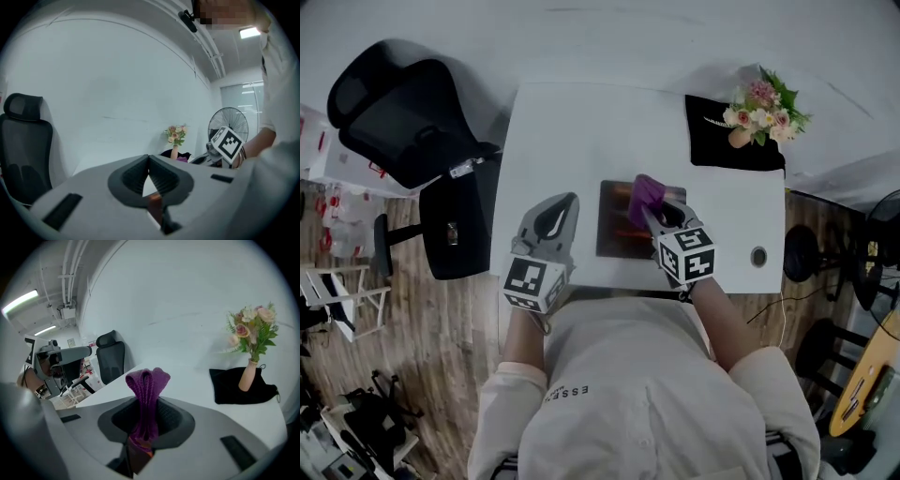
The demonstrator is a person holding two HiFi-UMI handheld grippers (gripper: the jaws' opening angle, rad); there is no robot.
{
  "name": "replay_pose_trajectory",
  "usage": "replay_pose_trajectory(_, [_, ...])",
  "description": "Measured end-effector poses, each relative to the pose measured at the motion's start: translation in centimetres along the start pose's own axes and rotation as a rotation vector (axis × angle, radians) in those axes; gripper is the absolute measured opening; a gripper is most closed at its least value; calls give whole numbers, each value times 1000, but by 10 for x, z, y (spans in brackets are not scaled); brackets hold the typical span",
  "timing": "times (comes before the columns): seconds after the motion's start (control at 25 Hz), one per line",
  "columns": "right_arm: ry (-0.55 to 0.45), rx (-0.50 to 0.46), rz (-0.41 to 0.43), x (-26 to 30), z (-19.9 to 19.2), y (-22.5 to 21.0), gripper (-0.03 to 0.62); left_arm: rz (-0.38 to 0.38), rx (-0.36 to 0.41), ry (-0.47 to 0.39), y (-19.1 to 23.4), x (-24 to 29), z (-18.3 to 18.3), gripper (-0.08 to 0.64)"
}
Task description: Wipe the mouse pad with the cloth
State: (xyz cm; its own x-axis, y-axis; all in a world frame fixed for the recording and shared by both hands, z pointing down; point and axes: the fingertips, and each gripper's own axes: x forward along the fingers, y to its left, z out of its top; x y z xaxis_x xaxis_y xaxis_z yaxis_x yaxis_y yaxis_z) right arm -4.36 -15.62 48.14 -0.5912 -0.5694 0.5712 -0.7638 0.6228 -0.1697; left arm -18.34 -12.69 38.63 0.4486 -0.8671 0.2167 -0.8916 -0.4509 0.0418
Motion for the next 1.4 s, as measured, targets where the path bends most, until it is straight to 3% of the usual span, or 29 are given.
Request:
replay_pose_trajectory(0.2, [83,16,5,43,-14,17,89,-84,-4,28,22,5,-25,2])
replay_pose_trajectory(0.52, [231,34,27,100,-42,25,89,-108,-30,38,48,8,-50,2])
replay_pose_trajectory(0.88, [293,17,32,134,-54,30,89,-105,-55,65,65,8,-66,2])
replay_pose_trajectory(1.4, [303,110,52,122,-65,0,92,-151,-20,59,36,32,-49,2])
